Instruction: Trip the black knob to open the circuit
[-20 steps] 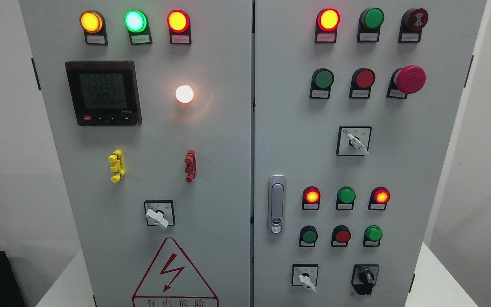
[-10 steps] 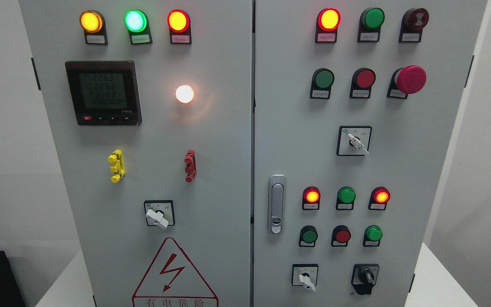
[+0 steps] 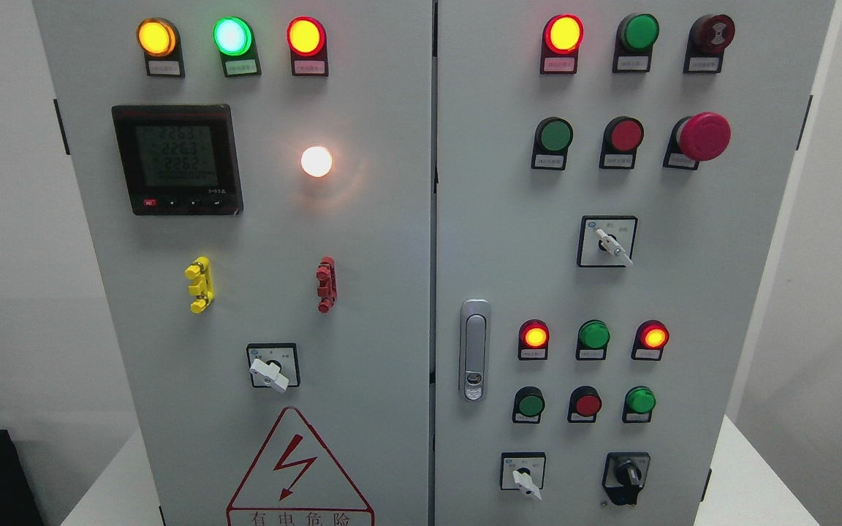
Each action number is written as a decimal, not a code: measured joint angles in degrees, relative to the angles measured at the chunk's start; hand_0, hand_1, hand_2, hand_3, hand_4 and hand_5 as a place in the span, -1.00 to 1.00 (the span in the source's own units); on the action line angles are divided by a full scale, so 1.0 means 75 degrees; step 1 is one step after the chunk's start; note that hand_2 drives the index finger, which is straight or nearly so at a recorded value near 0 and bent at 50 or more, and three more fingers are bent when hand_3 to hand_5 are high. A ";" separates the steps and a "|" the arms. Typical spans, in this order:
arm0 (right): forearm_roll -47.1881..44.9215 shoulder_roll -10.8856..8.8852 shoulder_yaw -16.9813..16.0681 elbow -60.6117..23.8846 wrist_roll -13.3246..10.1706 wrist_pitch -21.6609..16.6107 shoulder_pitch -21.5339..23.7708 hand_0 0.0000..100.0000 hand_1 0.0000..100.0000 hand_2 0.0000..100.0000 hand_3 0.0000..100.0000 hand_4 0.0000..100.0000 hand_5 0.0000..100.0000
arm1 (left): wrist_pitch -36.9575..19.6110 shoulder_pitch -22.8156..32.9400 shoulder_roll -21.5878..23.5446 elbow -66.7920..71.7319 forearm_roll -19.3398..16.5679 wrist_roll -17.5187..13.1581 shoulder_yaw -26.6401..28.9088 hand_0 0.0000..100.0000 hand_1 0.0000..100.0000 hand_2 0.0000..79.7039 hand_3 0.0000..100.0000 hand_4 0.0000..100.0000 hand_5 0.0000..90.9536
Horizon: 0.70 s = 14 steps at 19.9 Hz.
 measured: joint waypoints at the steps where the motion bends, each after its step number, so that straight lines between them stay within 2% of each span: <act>1: -0.0008 0.0013 -0.0041 -0.0112 0.0000 0.0000 0.0002 0.39 0.56 -1.00 0.82 0.41 -0.22 | 0.0000 0.0000 0.0000 0.0000 0.0000 0.0000 0.0000 -0.76 -0.22 -1.00 -1.00 -1.00 -1.00; 9: -0.0165 0.0070 -0.0245 -0.0808 0.0005 0.0000 0.0004 0.57 0.68 -1.00 0.89 0.56 0.01 | 0.0000 0.0000 0.0000 0.0000 0.0000 0.0000 0.0000 -0.76 -0.22 -1.00 -1.00 -1.00 -1.00; 12: -0.0166 0.0145 -0.0252 -0.1249 0.0005 0.0000 0.0019 0.62 0.75 -1.00 0.94 0.62 0.12 | 0.0000 0.0000 0.0000 0.0000 0.0000 0.0000 0.0000 -0.76 -0.22 -1.00 -1.00 -1.00 -1.00; 14: -0.0155 0.0156 -0.0245 -0.1606 0.0010 0.0000 0.0098 0.61 0.77 -1.00 0.98 0.68 0.27 | 0.0000 0.0000 0.0000 0.0000 0.0000 0.0000 0.0000 -0.76 -0.22 -1.00 -1.00 -1.00 -1.00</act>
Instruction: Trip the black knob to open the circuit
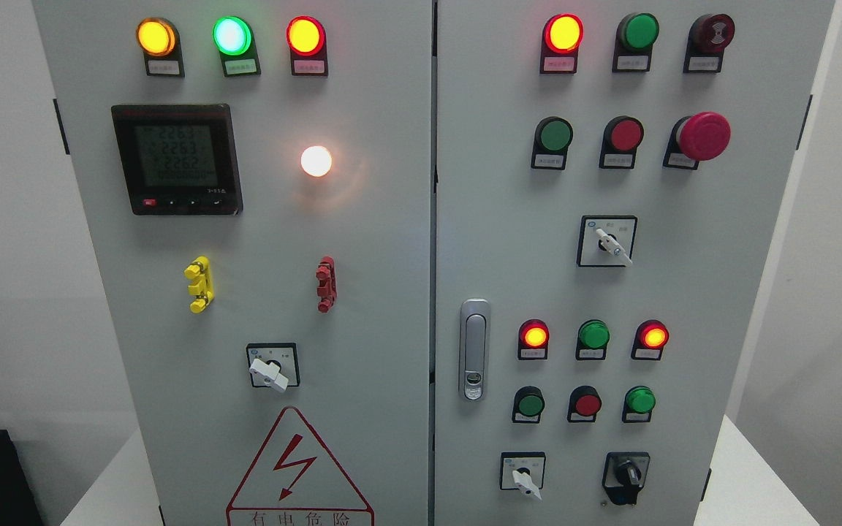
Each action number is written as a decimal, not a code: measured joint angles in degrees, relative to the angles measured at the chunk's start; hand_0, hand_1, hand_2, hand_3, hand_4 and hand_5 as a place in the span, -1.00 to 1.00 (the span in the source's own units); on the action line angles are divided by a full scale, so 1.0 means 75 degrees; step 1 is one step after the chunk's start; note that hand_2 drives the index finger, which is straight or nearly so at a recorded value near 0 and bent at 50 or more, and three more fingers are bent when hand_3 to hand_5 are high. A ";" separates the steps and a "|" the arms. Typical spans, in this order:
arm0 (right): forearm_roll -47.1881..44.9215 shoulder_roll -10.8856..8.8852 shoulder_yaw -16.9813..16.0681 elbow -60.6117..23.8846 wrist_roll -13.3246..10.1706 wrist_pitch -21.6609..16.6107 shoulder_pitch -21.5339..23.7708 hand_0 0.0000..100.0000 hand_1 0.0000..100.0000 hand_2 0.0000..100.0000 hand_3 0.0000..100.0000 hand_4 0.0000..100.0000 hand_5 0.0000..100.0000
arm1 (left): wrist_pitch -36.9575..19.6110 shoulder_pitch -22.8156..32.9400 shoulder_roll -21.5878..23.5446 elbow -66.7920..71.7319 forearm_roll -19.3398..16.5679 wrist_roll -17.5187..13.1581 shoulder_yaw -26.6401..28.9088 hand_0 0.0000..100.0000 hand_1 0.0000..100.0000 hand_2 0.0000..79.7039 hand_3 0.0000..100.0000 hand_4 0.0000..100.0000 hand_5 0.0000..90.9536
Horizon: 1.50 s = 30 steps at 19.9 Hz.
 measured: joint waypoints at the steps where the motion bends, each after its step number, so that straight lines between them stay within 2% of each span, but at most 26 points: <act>1: 0.0013 0.0001 -0.0007 -0.0173 0.0000 0.0007 0.0007 0.61 0.79 -1.00 1.00 0.70 0.33 | 0.0000 0.0000 0.0000 0.0000 0.0000 0.0000 0.0000 -0.76 -0.22 -1.00 -1.00 -1.00 -1.00; 3: 0.0041 0.0003 -0.0040 -0.0534 0.0001 0.0026 0.0012 0.61 0.80 -1.00 1.00 0.79 0.50 | 0.0000 0.0000 0.0000 0.0000 0.0000 0.0000 0.0000 -0.76 -0.22 -1.00 -1.00 -1.00 -1.00; 8: 0.0312 0.0013 -0.0318 -0.1133 0.0007 0.0111 0.0014 0.62 0.78 -1.00 1.00 0.89 0.69 | 0.0000 0.0000 0.0000 0.0000 0.0000 0.0000 0.0000 -0.76 -0.22 -1.00 -1.00 -1.00 -1.00; 12: 0.0355 0.0014 -0.0452 -0.1631 0.0208 0.0381 0.0014 0.65 0.82 -1.00 1.00 0.90 0.70 | 0.0000 0.0000 0.0000 0.0000 0.0000 0.0000 0.0000 -0.76 -0.22 -1.00 -1.00 -1.00 -1.00; 20: 0.0429 0.0051 -0.0513 -0.2204 0.0388 0.0613 -0.0046 0.69 0.84 -1.00 1.00 0.91 0.70 | 0.0000 0.0000 0.0000 0.0000 0.0000 0.0000 0.0000 -0.76 -0.22 -1.00 -1.00 -1.00 -1.00; 30: 0.0442 0.0120 -0.0808 -0.2740 0.0410 0.1209 -0.0597 0.72 0.86 -1.00 1.00 0.93 0.71 | 0.0000 0.0000 0.0000 0.0000 0.0000 0.0000 0.0000 -0.76 -0.22 -1.00 -1.00 -1.00 -1.00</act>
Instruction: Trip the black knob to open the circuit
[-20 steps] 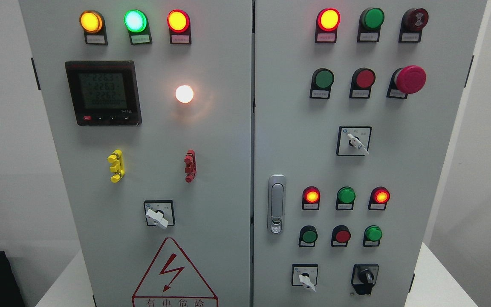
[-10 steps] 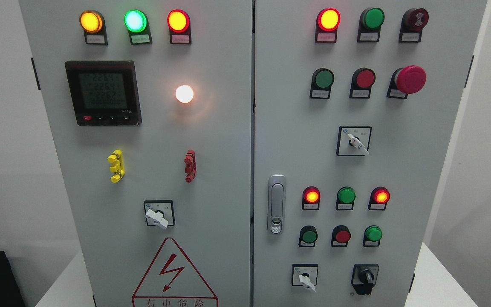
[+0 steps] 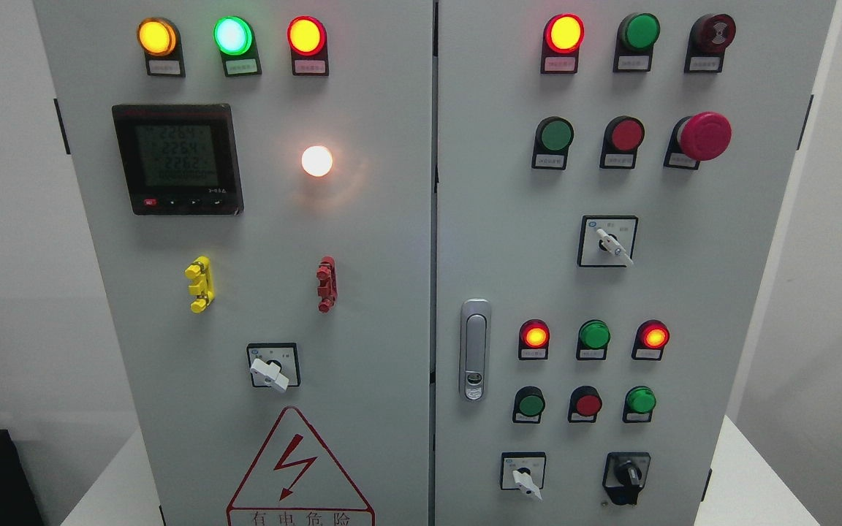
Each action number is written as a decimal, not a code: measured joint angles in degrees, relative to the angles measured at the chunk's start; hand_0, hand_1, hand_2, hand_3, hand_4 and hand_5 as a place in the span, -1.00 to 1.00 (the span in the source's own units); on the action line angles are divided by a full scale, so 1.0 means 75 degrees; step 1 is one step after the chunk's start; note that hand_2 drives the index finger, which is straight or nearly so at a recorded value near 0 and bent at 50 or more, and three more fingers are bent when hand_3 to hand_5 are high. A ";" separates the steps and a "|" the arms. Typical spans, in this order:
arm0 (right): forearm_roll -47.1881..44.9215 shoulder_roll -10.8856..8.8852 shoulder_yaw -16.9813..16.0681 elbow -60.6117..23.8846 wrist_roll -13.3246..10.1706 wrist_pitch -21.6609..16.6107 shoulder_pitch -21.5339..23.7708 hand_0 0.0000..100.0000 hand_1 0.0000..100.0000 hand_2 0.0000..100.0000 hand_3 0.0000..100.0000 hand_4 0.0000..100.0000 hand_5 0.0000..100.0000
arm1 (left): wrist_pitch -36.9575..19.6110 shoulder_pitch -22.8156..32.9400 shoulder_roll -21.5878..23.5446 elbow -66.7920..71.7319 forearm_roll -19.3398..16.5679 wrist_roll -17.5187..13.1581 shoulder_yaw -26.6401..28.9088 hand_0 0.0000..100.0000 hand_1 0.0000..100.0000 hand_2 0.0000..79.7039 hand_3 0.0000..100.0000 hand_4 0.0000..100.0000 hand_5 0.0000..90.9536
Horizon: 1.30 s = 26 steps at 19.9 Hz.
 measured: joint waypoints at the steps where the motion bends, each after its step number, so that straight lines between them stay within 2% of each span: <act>1: 0.0000 0.0001 -0.0024 -0.0035 0.0002 0.0074 -0.0107 0.73 0.87 -1.00 1.00 0.93 0.71 | 0.0000 0.0000 0.0000 0.0000 0.0000 0.0000 0.0000 -0.76 -0.22 -1.00 -1.00 -1.00 -1.00; 10: -0.0009 0.0004 -0.0389 -0.0105 0.0003 0.0834 -0.1140 0.75 0.89 -1.00 1.00 0.94 0.71 | 0.0000 0.0000 0.0000 0.0000 0.0000 0.0000 0.0000 -0.76 -0.22 -1.00 -1.00 -1.00 -1.00; 26: -0.0017 0.0004 -0.0334 -0.0116 0.0094 0.1121 -0.1669 0.77 0.91 -1.00 1.00 0.94 0.71 | 0.0000 0.0000 0.0000 0.0000 0.0000 0.0000 0.0000 -0.76 -0.22 -1.00 -1.00 -1.00 -1.00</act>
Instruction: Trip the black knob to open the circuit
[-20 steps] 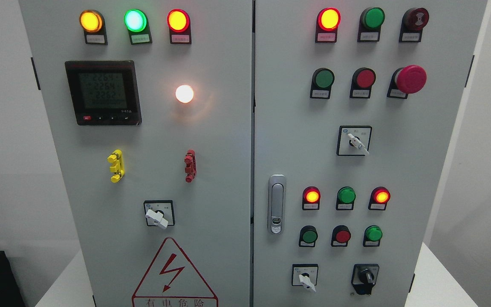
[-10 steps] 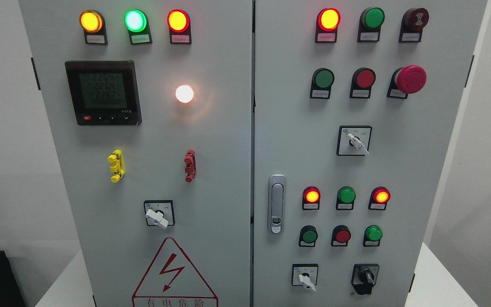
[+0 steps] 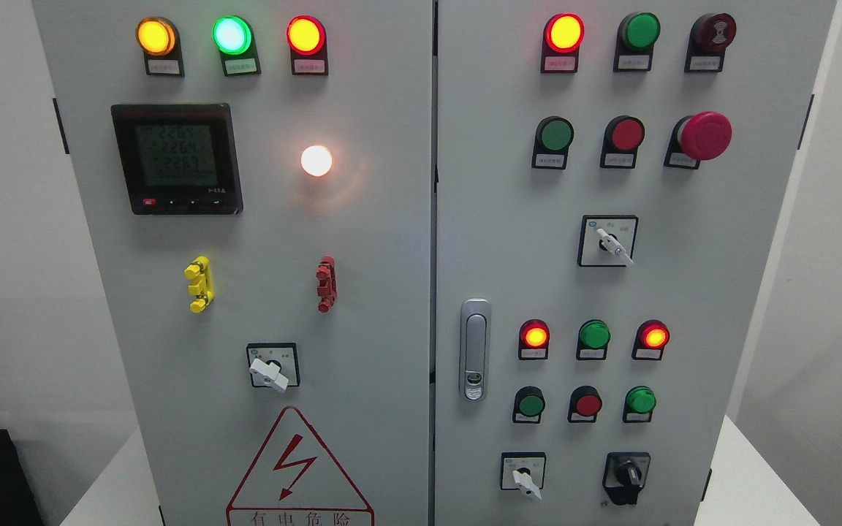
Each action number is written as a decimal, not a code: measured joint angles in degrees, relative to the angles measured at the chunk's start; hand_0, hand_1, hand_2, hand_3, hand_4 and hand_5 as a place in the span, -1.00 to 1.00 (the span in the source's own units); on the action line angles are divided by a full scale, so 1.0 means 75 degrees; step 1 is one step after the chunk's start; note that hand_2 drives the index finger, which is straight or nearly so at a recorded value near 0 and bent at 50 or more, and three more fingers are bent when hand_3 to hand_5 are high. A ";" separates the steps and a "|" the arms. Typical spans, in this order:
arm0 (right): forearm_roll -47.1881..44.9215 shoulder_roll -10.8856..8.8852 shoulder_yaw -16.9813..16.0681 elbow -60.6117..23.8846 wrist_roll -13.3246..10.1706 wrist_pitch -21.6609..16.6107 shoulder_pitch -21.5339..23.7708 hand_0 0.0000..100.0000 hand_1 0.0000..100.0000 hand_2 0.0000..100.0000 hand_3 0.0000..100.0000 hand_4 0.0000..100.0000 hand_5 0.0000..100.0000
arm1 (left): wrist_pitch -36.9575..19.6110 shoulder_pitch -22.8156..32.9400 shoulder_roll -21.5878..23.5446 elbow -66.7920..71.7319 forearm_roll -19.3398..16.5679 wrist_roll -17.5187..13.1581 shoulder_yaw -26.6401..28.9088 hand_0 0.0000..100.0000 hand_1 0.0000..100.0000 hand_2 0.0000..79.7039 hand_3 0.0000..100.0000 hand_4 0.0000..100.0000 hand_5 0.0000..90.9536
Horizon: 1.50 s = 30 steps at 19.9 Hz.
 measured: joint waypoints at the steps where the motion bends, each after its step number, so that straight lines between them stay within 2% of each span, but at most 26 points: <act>1: 0.0000 0.0000 0.0005 0.0000 0.0002 0.0050 -0.0029 0.77 0.91 -1.00 1.00 0.94 0.71 | 0.0000 0.0000 0.0000 0.0000 0.0000 0.0000 0.0000 -0.76 -0.22 -1.00 -1.00 -1.00 -1.00; 14: 0.0000 0.0000 0.0019 0.0121 0.0109 0.0290 -0.0378 0.77 0.91 -1.00 1.00 0.94 0.70 | 0.0000 0.0000 0.0000 0.0000 0.0000 0.0000 0.0000 -0.76 -0.22 -1.00 -1.00 -1.00 -1.00; 30: 0.0000 0.0000 0.0079 0.0354 0.0120 0.0306 -0.0604 0.77 0.92 -1.00 1.00 0.93 0.69 | 0.0000 0.0000 0.0000 0.0000 0.0000 0.0000 0.0000 -0.76 -0.22 -1.00 -1.00 -1.00 -1.00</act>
